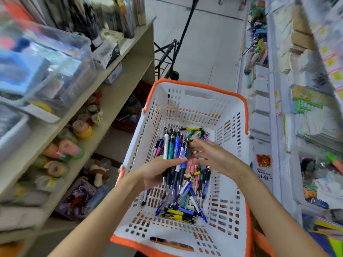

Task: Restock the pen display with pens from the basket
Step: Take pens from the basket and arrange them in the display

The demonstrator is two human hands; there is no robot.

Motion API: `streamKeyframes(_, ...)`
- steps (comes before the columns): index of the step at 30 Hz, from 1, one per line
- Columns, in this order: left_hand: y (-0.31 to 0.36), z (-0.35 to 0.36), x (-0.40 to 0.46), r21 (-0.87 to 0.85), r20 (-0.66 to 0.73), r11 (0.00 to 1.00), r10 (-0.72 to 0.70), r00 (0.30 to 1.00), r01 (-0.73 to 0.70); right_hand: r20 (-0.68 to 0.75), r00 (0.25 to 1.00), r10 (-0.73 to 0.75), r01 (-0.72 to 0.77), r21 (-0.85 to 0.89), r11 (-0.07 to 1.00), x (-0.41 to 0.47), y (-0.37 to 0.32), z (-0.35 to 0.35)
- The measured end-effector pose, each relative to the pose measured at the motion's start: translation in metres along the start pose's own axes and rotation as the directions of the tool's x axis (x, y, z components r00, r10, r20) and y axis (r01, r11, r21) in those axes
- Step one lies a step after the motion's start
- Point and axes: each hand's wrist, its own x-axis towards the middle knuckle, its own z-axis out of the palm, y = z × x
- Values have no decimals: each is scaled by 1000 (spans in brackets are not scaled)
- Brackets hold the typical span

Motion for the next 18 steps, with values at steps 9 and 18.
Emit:
streamKeyframes(9,-11,-20,-104,-174,-236,959,180,955,-224,89,980,-177,197,-339,920,-20,-64,73)
streamKeyframes(18,-54,-80,-240,-329,-540,769,323,777,-548,432,871,-233,399,-348,848,-28,-129,233)
